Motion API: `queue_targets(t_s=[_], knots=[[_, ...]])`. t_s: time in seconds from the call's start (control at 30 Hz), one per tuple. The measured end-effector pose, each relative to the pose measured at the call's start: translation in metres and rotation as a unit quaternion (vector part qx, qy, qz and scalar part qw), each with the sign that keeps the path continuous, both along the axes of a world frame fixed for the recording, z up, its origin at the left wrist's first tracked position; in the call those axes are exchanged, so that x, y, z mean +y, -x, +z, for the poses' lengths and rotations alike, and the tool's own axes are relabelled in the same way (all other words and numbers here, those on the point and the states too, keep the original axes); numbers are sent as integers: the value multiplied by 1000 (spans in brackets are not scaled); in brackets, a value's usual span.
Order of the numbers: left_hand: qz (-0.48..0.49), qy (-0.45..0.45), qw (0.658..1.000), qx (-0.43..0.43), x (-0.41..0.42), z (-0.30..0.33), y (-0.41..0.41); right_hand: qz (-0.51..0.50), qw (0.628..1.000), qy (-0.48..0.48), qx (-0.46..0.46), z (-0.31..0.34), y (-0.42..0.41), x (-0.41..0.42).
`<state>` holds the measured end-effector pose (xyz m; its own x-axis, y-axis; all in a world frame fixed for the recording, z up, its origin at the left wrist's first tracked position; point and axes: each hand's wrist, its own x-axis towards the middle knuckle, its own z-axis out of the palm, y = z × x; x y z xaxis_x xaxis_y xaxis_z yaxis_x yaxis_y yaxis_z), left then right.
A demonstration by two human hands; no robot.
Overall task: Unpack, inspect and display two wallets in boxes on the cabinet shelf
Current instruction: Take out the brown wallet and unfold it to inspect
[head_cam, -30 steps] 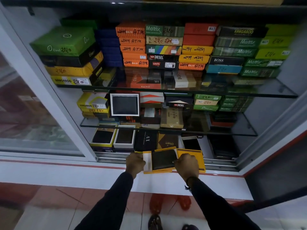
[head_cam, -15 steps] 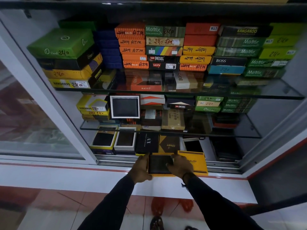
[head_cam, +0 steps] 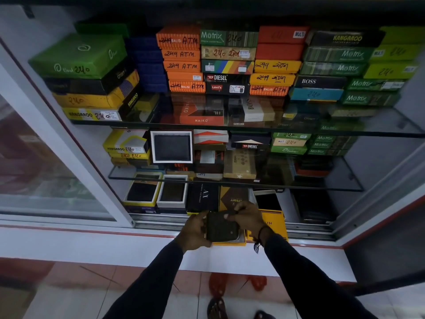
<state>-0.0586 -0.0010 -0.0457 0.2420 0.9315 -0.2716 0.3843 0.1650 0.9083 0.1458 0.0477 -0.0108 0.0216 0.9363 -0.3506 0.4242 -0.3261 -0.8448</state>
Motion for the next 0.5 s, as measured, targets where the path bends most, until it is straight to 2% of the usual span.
queue_targets(t_s=[0.1,0.2,0.27,0.37,0.4,0.5], knots=[[21,32,997,-68,2,15,3,-36,990,66,119,12,-15,4],[31,37,994,-102,3,39,8,-18,967,146,206,28,-36,4],[11,38,991,-131,4,54,9,-9,942,183,280,34,-46,1],[17,82,972,-219,3,66,4,-32,881,213,422,37,-49,-7],[32,104,960,-260,1,68,0,-21,869,217,445,37,-47,-11],[46,144,930,-336,-1,67,-12,47,869,223,439,39,-35,-20]])
